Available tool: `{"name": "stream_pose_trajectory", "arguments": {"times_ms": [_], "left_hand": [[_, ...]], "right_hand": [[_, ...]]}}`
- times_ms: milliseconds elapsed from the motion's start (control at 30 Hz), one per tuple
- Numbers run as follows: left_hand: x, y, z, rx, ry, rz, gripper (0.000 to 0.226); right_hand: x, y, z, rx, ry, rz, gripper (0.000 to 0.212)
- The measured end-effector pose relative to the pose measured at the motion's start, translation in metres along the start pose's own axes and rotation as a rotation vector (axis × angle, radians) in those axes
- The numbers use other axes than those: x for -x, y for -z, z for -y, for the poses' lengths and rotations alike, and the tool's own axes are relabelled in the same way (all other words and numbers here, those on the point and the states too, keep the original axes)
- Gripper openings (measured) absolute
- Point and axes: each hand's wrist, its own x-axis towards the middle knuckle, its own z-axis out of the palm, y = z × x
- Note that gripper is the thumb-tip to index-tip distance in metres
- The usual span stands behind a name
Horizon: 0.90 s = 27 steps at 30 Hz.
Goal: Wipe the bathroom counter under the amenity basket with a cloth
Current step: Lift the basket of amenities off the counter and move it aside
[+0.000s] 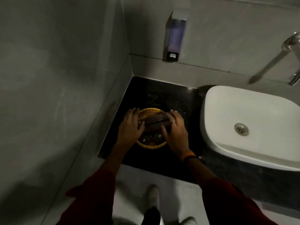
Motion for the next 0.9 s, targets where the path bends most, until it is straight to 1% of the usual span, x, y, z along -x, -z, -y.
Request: {"name": "stream_pose_trajectory", "arguments": {"times_ms": [67,133,167,200,267,333,400,467,567,600,667,767,900], "left_hand": [[-0.009,-0.007,0.009,0.084,0.139,0.091,0.063],[-0.015,-0.013,0.017,0.148,0.226,0.180,0.060],[-0.018,-0.015,0.018,0.183,0.248,0.183,0.053],[-0.019,-0.017,0.020,0.220,0.271,0.156,0.042],[-0.023,-0.018,0.021,0.273,0.308,0.095,0.018],[-0.024,-0.015,0.019,0.260,0.322,0.096,0.015],[-0.025,-0.006,0.010,0.288,0.328,0.089,0.018],[-0.030,0.007,-0.002,0.299,0.336,0.081,0.019],[-0.041,0.031,-0.030,0.273,0.307,-0.010,0.006],[-0.044,0.040,-0.043,0.240,0.276,-0.069,0.013],[-0.048,0.056,-0.075,0.170,0.195,-0.152,0.024],[-0.053,0.065,-0.122,0.225,0.113,-0.156,0.023],[-0.047,0.045,-0.204,0.289,0.032,-0.133,0.022]], "right_hand": [[0.004,-0.013,-0.008,-0.145,-0.205,0.033,0.062],[0.009,-0.024,-0.011,-0.237,-0.371,0.083,0.059],[0.008,-0.029,-0.012,-0.296,-0.434,0.087,0.055],[0.006,-0.032,-0.013,-0.348,-0.491,0.078,0.049],[-0.001,-0.033,-0.014,-0.385,-0.541,0.053,0.038],[-0.004,-0.032,-0.013,-0.413,-0.586,0.046,0.040],[-0.009,-0.024,-0.011,-0.431,-0.575,0.016,0.042],[-0.017,-0.008,-0.009,-0.433,-0.525,-0.028,0.040],[-0.032,0.032,-0.010,-0.443,-0.450,-0.079,0.025],[-0.036,0.048,-0.012,-0.448,-0.445,-0.090,0.023],[-0.039,0.083,-0.022,-0.442,-0.456,-0.111,0.028],[-0.037,0.130,-0.041,-0.399,-0.435,-0.187,0.030],[-0.007,0.202,-0.096,-0.297,-0.428,-0.275,0.027]]}}
